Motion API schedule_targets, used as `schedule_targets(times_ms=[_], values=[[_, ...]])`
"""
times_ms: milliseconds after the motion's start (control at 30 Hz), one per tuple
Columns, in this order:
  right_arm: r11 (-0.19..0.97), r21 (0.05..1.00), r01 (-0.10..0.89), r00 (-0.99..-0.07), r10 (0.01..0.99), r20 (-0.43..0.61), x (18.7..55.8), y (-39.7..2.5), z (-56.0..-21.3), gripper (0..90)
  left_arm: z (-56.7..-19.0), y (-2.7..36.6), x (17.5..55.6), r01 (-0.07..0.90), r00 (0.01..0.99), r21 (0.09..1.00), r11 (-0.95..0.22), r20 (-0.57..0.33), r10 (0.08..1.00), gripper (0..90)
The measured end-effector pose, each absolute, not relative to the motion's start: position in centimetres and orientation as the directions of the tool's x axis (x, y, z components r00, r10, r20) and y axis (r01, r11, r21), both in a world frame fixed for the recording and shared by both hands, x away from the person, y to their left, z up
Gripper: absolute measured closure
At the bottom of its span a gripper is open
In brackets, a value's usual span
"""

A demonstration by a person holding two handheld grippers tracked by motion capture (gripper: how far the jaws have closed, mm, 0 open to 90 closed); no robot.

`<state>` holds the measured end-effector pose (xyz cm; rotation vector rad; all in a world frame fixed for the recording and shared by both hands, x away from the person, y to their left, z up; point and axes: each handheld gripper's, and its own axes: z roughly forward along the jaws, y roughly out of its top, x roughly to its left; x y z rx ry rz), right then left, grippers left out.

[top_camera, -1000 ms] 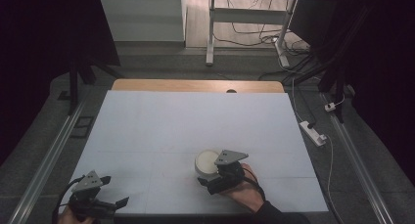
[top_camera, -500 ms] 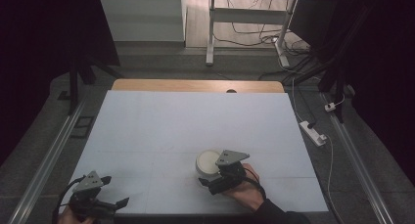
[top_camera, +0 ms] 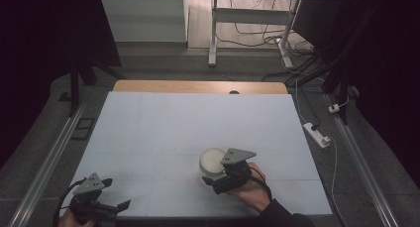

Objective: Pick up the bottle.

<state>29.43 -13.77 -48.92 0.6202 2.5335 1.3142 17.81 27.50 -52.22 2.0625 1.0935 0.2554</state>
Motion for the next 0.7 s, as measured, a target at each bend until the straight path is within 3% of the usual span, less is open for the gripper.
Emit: schedule_targets(times_ms=[700], values=[[0.509, 0.823, 0.251, -0.898, 0.441, 0.0, 30.3, -12.3, -47.2, 6.3, -52.2, 27.6, 17.8, 0.622, 0.608, 0.711, -0.329, -0.174, 0.774, 0.0]])
